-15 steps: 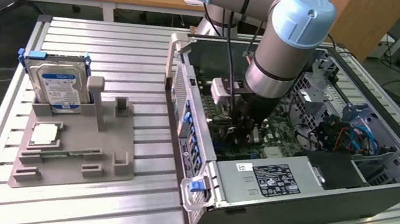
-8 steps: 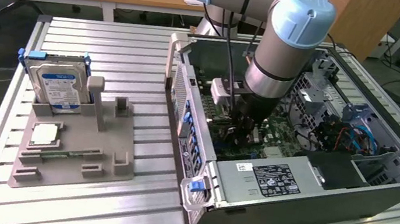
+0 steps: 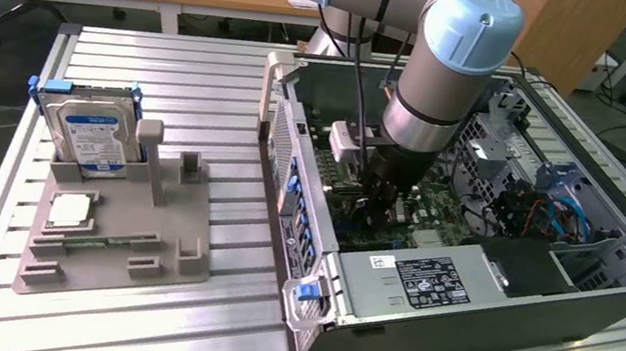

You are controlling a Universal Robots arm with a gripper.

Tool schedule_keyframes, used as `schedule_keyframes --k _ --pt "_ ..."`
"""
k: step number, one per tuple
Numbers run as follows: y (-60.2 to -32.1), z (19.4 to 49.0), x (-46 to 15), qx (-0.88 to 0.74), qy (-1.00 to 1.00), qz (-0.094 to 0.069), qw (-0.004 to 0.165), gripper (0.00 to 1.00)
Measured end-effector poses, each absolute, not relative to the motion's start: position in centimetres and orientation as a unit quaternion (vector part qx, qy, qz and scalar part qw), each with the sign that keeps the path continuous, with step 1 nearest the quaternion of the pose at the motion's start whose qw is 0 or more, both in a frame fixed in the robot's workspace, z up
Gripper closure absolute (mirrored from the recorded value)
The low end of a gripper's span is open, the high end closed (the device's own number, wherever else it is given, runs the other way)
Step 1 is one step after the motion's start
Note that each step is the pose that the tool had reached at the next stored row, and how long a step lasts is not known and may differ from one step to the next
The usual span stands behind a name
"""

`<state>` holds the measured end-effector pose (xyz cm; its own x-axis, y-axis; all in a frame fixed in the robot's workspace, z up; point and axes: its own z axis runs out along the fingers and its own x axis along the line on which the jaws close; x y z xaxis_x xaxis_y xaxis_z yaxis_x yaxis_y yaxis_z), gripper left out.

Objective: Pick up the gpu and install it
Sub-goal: 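Insert the gpu into the slot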

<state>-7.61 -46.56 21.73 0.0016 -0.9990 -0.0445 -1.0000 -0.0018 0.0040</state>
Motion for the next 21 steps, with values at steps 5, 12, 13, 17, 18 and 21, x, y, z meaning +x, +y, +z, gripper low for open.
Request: schedule_keyframes --k 5,12,13,17,18,21 --pt "-46.57 21.55 -7.61 -0.708 0.706 0.017 0.014 0.72" --pt "-46.56 21.32 -7.61 -0.708 0.706 0.017 0.014 0.72" --pt "-46.56 21.32 -7.61 -0.708 0.706 0.017 0.014 0.72" --pt "-46.55 21.03 -7.60 -0.708 0.706 0.017 0.015 0.72" --pt "-46.56 20.88 -7.60 -0.708 0.706 0.017 0.014 0.72" --pt "-46.57 20.75 -7.60 -0.708 0.706 0.017 0.014 0.72"
